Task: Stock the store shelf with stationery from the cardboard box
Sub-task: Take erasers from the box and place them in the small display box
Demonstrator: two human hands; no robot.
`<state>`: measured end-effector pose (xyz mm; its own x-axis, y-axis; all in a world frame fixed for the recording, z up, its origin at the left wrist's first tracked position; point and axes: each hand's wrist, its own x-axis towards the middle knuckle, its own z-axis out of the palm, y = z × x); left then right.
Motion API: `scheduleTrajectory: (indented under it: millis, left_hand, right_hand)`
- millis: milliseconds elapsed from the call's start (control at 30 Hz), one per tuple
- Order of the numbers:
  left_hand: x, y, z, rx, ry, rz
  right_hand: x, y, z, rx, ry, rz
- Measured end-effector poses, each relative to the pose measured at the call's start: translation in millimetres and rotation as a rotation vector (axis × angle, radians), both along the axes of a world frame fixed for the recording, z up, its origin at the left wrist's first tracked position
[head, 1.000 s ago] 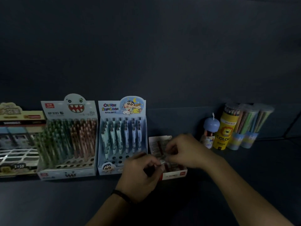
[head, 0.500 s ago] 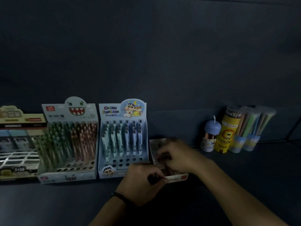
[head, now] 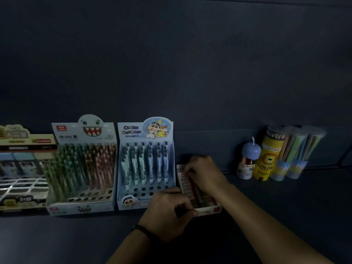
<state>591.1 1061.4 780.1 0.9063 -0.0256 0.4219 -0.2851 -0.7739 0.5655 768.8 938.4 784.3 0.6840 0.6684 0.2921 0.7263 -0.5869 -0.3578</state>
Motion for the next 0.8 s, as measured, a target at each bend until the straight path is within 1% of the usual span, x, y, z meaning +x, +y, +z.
scheduleTrajectory:
  millis: [200, 300, 400, 467, 533, 633, 700, 800]
  left_hand:
    - [0.8, 1.8, 0.2, -0.002, 0.030, -0.015]
    - [-0.6, 3.6, 1.0, -0.004, 0.048, -0.019]
    - [-6.1, 0.5, 3.6, 0.010, 0.013, 0.007]
    - [-12.0, -6.8, 6.7, 0.044, -0.022, -0.002]
    - [-20.2, -18.7, 10.8, 0.069, -0.057, -0.044]
    - [-37.1, -50.1, 20.0, 0.142, -0.076, -0.184]
    - [-49.2, -83.5, 25.8, 0.200, -0.066, -0.351]
    - [-71.3, -151.5, 22.8, 0.279, 0.054, -0.621]
  right_hand:
    - [-5.6, 0.2, 10.2, -0.001, 0.037, -0.035]
    - [-23.3, -17.4, 25.0, 0.166, 0.084, -0.104]
    - [-60.3, -52.8, 40.2, 0.327, 0.053, -0.184]
    - [-93.0, -83.5, 45.1, 0.405, 0.057, -0.260]
    - [-128.5, -117.0, 41.2, 0.426, 0.056, -0.363]
    - [-185.9, -168.5, 25.9, 0.378, 0.109, -0.540]
    - [-226.0, -204.4, 12.6, 0.391, 0.145, -0.667]
    - [-288.3, -261.5, -12.6, 0.320, 0.158, -0.861]
